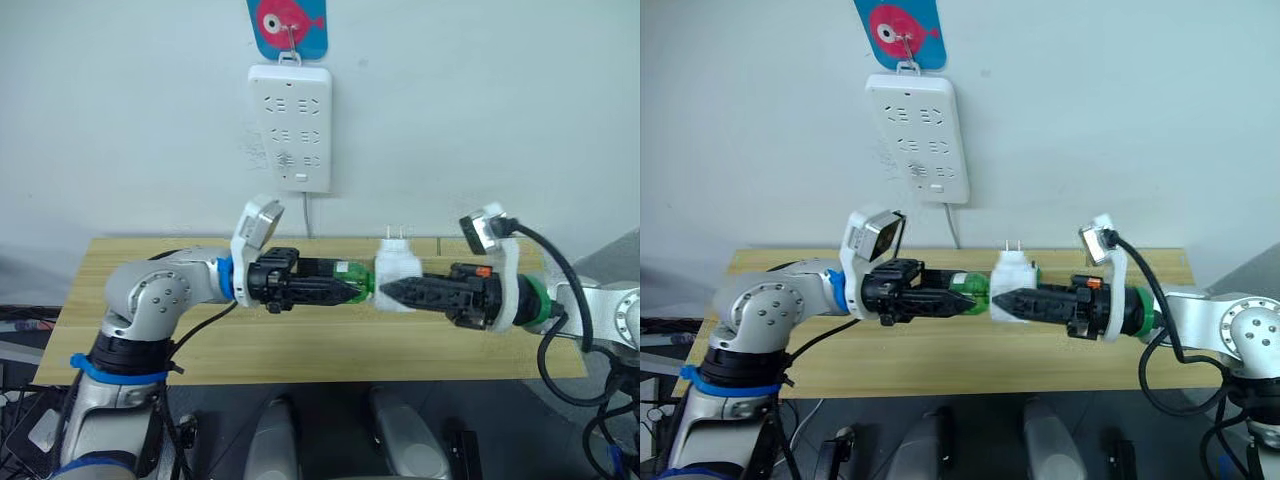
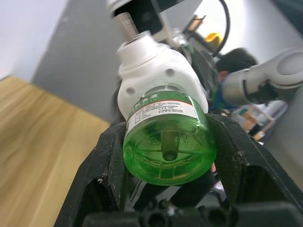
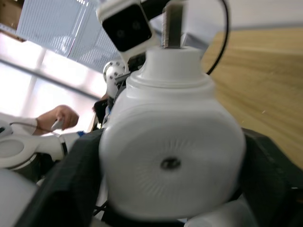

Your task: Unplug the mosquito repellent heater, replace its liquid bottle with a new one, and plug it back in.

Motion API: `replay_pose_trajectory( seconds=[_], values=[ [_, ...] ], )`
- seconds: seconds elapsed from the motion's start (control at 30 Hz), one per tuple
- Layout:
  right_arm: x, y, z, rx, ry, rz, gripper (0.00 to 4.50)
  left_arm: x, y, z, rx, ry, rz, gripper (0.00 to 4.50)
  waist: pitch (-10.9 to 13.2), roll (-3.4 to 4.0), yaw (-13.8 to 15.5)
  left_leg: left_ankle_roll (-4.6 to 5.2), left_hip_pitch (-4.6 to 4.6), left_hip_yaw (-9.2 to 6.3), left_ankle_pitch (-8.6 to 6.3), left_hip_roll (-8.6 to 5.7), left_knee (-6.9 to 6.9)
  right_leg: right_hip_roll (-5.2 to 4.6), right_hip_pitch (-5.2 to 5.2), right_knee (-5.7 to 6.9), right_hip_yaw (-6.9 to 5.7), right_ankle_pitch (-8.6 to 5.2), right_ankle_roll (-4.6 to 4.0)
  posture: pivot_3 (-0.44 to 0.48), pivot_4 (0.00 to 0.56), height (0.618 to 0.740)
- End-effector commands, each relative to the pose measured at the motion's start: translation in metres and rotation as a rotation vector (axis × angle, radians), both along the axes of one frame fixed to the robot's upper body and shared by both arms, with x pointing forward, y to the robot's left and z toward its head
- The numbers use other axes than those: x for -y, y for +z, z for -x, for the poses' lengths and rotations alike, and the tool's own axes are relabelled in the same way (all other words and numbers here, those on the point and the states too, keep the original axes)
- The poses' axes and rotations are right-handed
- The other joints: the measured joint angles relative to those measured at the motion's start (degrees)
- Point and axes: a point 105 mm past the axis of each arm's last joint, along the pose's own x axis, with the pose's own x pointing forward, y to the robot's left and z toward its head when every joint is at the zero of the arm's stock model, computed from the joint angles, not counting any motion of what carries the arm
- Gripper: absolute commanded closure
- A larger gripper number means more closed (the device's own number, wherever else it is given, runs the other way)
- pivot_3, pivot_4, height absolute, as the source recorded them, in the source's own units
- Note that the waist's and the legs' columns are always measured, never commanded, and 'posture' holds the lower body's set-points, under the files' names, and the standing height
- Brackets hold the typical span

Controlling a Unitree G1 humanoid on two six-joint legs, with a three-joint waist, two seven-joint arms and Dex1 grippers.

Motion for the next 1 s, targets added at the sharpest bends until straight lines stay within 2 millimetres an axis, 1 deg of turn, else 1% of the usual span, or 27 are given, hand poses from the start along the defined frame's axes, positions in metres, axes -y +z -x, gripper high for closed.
replay_pose_trajectory(
  seconds=[0.03,0.1,0.2,0.27,0.33,0.4,0.43,0.47,0.53,0.6,0.67,0.73,0.77,0.8,0.87,0.9,0.93,1.0],
  values=[
    [0.002,0.009,0.006,0.030,0.028,0.005,0.00,-0.001,0.005,-0.003,0.049,0.033,0.014,2.23,0.0,0.00,0.0,0.00,0.00,0.00,0.00,0.00,0.00,0.00,0.00,0.00,0.00,0.00,0.00,-0.204,0.267,0.725],
    [0.004,0.010,0.005,0.039,0.016,0.018,0.00,-0.001,0.006,-0.007,0.044,0.056,0.027,2.23,0.0,0.00,0.0,0.00,0.01,-0.01,0.00,0.00,0.02,0.00,0.00,0.02,-0.01,0.00,0.00,-0.204,0.267,0.725],
    [0.007,0.007,0.010,0.049,0.017,0.067,0.00,0.000,0.010,-0.016,0.029,0.099,0.065,2.23,0.0,0.00,0.1,0.00,-0.01,-0.01,0.00,-0.02,0.07,0.00,0.00,0.02,0.00,0.00,0.01,-0.209,0.266,0.725],
    [0.009,-0.001,0.018,0.090,0.032,0.151,0.00,0.001,0.012,-0.021,0.024,0.128,0.083,2.23,0.0,0.00,0.1,0.00,-0.03,-0.01,0.00,-0.01,0.09,0.00,0.00,0.02,-0.01,0.01,0.02,-0.209,0.266,0.725],
    [0.013,-0.013,0.024,0.167,0.039,0.259,0.00,0.000,0.013,-0.026,0.016,0.155,0.099,2.23,0.0,0.00,0.4,0.00,-0.03,-0.04,0.00,-0.01,0.08,0.01,0.00,0.02,-0.04,0.00,0.02,-0.209,0.266,0.725],
    [0.018,-0.023,0.026,0.253,0.020,0.335,0.00,-0.001,0.015,-0.028,0.001,0.157,0.105,2.23,0.0,0.00,0.7,0.00,-0.05,-0.07,0.00,-0.01,0.07,0.01,-0.02,0.02,-0.07,0.00,0.03,-0.218,0.265,0.725],
    [0.021,-0.026,0.022,0.316,-0.018,0.344,0.00,-0.002,0.015,-0.026,-0.008,0.143,0.102,2.23,0.0,0.00,0.9,0.00,-0.04,-0.08,0.00,0.01,0.07,0.03,-0.02,0.01,-0.09,0.00,0.03,-0.218,0.265,0.725],
    [0.025,-0.024,0.017,0.421,-0.067,0.340,0.17,-0.003,0.015,-0.024,-0.016,0.129,0.096,2.23,0.0,-0.01,1.0,0.00,-0.04,-0.10,0.00,0.00,0.07,0.03,-0.02,0.01,-0.11,0.00,0.03,-0.220,0.265,0.725],
    [0.035,-0.026,0.008,0.519,-0.097,0.374,0.58,-0.004,0.014,-0.021,-0.030,0.102,0.081,2.23,0.0,0.00,1.0,-0.01,-0.05,-0.12,0.00,0.00,0.10,0.03,-0.02,0.01,-0.13,0.00,0.04,-0.224,0.265,0.725],
    [0.047,-0.028,0.001,0.506,-0.072,0.407,1.25,-0.005,0.013,-0.016,-0.041,0.068,0.064,2.23,0.0,0.01,0.7,-0.01,-0.04,-0.03,0.00,-0.02,0.13,0.01,-0.02,0.01,-0.05,0.03,0.09,-0.230,0.265,0.725],
    [0.054,-0.023,-0.016,0.559,-0.122,0.408,1.98,-0.006,0.013,-0.012,-0.054,0.037,0.055,2.23,0.0,0.00,0.6,-0.01,0.00,0.05,0.01,-0.01,0.20,0.01,0.00,0.01,0.03,0.09,0.18,-0.233,0.265,0.725],
    [0.058,-0.022,-0.033,0.623,-0.149,0.421,2.74,-0.006,0.013,-0.008,-0.057,0.010,0.051,2.23,0.0,0.00,0.5,0.00,0.03,0.05,0.02,0.01,0.22,0.02,0.02,0.02,0.03,0.12,0.22,-0.236,0.266,0.725],
    [0.054,-0.021,-0.041,0.648,-0.146,0.413,3.16,-0.006,0.014,-0.006,-0.058,-0.004,0.050,2.23,0.0,0.00,0.4,0.00,0.04,0.05,0.02,0.00,0.22,0.02,0.02,0.03,0.03,0.14,0.22,-0.238,0.264,0.725],
    [0.049,-0.021,-0.047,0.666,-0.134,0.401,3.43,-0.005,0.014,-0.005,-0.060,-0.015,0.050,2.23,0.0,0.00,0.2,0.00,0.05,0.06,0.03,-0.01,0.22,0.02,0.02,0.03,0.06,0.15,0.23,-0.238,0.264,0.725],
    [0.034,-0.018,-0.049,0.684,-0.079,0.356,4.26,-0.005,0.015,-0.005,-0.061,-0.022,0.050,2.23,0.0,0.00,-0.4,0.00,0.05,0.07,0.03,-0.01,0.22,0.02,0.02,0.04,0.07,0.17,0.24,-0.236,0.262,0.725],
    [0.027,-0.017,-0.047,0.686,-0.047,0.331,4.48,-0.004,0.015,-0.005,-0.062,-0.019,0.052,2.23,0.0,0.00,-0.5,0.00,0.04,0.06,0.03,-0.01,0.21,0.02,0.02,0.06,0.07,0.17,0.24,-0.236,0.262,0.725],
    [0.019,-0.014,-0.042,0.683,-0.012,0.302,4.50,-0.004,0.015,-0.006,-0.062,-0.017,0.052,2.23,0.0,0.00,-0.5,0.00,0.04,0.04,0.03,0.00,0.19,0.02,0.02,0.08,0.05,0.17,0.23,-0.233,0.261,0.725],
    [0.011,-0.011,-0.033,0.667,0.040,0.265,4.50,-0.004,0.015,-0.007,-0.059,-0.008,0.054,2.23,0.0,0.00,-0.4,0.00,0.04,-0.02,0.02,-0.01,0.19,0.01,0.02,0.15,-0.01,0.31,-0.01,-0.233,0.261,0.725]
  ],
)
